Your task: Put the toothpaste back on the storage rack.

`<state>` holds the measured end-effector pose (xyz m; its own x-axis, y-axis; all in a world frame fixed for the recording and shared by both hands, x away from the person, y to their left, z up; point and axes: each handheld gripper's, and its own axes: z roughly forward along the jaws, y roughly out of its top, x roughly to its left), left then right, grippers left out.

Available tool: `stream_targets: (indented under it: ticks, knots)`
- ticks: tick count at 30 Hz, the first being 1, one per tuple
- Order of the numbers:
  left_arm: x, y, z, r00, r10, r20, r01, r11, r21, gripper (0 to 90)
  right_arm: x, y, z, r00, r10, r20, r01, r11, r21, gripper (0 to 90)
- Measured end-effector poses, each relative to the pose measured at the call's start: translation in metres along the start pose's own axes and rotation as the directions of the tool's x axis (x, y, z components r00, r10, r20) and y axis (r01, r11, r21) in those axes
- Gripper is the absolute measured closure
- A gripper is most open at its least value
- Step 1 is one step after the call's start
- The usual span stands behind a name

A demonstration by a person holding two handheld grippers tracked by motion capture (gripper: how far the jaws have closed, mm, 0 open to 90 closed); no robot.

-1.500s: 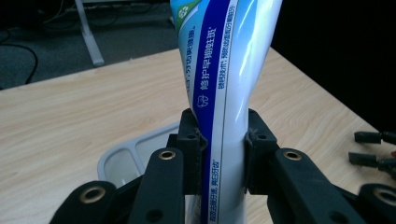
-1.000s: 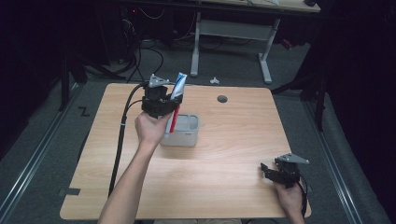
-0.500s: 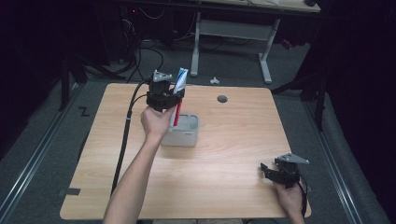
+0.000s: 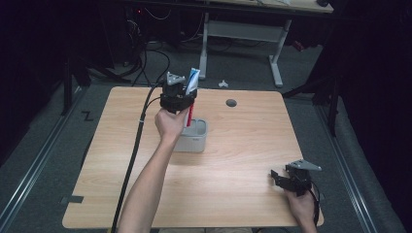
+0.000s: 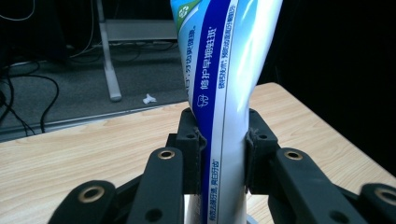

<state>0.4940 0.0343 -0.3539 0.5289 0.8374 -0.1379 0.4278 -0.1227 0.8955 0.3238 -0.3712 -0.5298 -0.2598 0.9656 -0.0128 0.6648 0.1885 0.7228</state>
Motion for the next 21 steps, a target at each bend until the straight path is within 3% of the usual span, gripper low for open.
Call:
stream_targets:
  ticks: [6, 13, 21]
  knots:
    - [-0.001, -0.005, 0.006, 0.9996, 0.027, -0.006, -0.026, 0.9996, 0.008, 72.3, 0.000, 0.000, 0.000, 1.0000, 0.000, 0.000, 0.000, 1.0000, 0.000, 32.0]
    - [0.003, -0.014, 0.008, 1.0000, 0.001, 0.001, -0.001, 0.9998, 0.020, 71.9, 0.000, 0.000, 0.000, 1.0000, 0.001, 0.001, -0.001, 1.0000, 0.000, 32.0]
    - [0.005, -0.018, 0.015, 0.9997, 0.025, -0.005, -0.025, 0.9985, 0.049, 71.6, 0.000, 0.000, 0.000, 1.0000, 0.001, 0.001, -0.001, 1.0000, 0.000, 32.0]
